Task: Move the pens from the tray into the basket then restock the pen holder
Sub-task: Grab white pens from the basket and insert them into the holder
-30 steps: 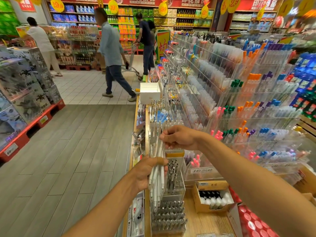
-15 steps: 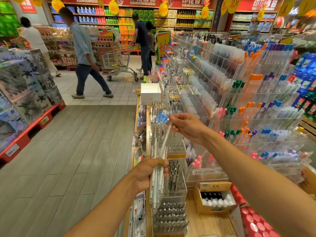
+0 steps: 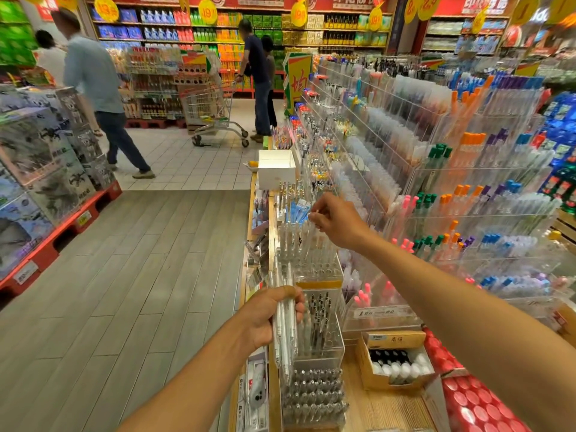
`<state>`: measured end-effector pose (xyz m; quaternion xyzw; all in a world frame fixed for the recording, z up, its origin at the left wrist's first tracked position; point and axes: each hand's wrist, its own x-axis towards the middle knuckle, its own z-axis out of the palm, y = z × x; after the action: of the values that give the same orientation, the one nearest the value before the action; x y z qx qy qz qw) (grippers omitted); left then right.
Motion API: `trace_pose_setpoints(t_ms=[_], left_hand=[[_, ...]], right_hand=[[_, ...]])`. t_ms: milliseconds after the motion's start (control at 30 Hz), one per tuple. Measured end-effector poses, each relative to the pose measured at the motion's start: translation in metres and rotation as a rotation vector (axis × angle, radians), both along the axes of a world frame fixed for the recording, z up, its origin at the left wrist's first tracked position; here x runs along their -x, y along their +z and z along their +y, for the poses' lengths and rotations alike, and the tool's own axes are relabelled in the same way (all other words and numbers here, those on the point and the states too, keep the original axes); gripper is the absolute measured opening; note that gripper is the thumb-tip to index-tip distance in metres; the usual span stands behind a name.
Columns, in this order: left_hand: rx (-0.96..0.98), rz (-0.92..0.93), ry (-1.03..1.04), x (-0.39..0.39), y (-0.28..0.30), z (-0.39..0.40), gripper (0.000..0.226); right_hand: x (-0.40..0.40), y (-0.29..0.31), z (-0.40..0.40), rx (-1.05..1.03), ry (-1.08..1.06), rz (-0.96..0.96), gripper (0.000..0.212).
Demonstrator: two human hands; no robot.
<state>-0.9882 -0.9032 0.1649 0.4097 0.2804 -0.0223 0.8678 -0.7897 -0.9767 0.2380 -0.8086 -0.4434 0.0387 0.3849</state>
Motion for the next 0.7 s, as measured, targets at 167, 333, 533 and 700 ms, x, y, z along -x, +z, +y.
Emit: trace_pose_setpoints(t_ms=[167, 333, 533, 700], left_hand=[[-0.001, 0.028, 0.045, 0.0, -0.001, 0.003, 0.01], [-0.012, 0.04, 0.038, 0.0, 0.0, 0.004, 0.015], [-0.014, 0.036, 0.031, -0.002, 0.002, 0.006, 0.019], [-0.035, 0.025, 0.033, -0.003, 0.004, 0.005, 0.014]], right_hand=[[-0.002, -0.006, 0.004, 0.138, 0.024, -0.098, 0.006], [0.001, -0.005, 0.013, 0.244, 0.062, -0.316, 0.013], [0.004, -0.009, 0.014, 0.334, 0.022, -0.471, 0.025], [0.021, -0.009, 0.006, 0.148, 0.065, -0.304, 0.022]])
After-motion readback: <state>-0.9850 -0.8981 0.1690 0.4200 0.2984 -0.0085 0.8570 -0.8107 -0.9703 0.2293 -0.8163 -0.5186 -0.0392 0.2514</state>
